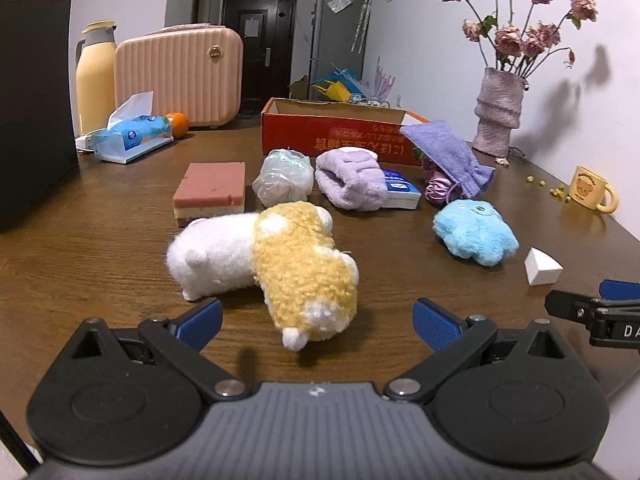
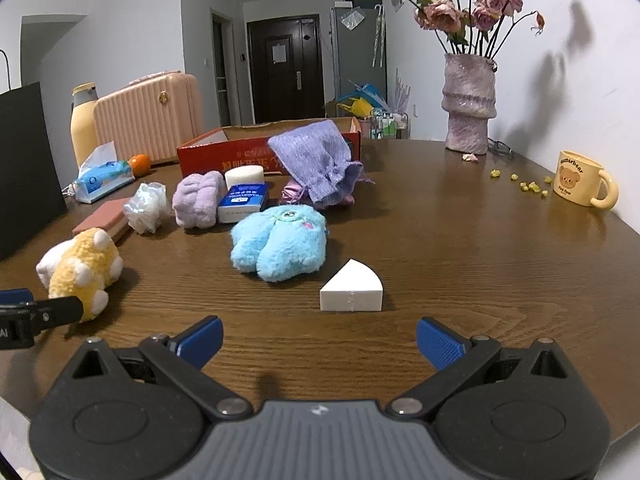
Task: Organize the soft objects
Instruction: 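Lower the left gripper onto the white-and-yellow plush and close it, then close the right gripper on the white triangular sponge wedge while the left holds the plush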
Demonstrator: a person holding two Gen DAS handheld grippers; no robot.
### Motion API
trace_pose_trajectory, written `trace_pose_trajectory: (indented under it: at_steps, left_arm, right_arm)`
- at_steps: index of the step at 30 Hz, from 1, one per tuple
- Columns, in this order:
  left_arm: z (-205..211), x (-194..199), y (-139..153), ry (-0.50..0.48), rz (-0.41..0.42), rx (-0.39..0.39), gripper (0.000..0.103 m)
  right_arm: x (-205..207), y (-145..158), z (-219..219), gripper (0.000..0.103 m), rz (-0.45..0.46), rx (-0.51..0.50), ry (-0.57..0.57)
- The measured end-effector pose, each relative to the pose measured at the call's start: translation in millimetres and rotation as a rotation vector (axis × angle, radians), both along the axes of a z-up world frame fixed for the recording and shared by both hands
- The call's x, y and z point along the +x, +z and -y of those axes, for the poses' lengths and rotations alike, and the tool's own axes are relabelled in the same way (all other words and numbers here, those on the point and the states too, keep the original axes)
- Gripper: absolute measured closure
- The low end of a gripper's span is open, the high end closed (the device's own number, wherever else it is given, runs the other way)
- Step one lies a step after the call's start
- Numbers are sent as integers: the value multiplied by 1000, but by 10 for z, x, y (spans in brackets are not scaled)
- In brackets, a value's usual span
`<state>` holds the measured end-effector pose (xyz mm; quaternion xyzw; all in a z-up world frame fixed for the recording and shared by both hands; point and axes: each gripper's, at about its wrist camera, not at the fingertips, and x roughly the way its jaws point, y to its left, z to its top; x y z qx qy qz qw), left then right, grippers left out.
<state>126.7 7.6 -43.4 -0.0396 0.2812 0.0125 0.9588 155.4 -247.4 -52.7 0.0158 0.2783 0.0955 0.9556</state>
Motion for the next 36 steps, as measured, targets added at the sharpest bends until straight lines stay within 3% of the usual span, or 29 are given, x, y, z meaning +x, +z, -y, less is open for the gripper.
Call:
trace_pose_trajectory:
  at_steps: [11, 15, 18, 27, 36]
  left_arm:
    - [-28, 276, -56, 41, -35, -2, 16]
    - [-55, 387, -93, 48, -66, -11, 43]
    - [-62, 428, -113, 47, -67, -18, 50]
    - [0, 457, -35, 15, 14, -1, 52]
    - [0, 531, -14, -1, 31, -10, 52]
  right_arm:
    - [277, -78, 17, 0, -38, 2, 5]
    - [367, -104, 16, 0, -51, 3, 6]
    - [432, -122, 14, 0, -59, 4, 6]
    - [587, -135, -14, 3, -68, -11, 7]
    - [706, -133, -48, 31, -74, -32, 3]
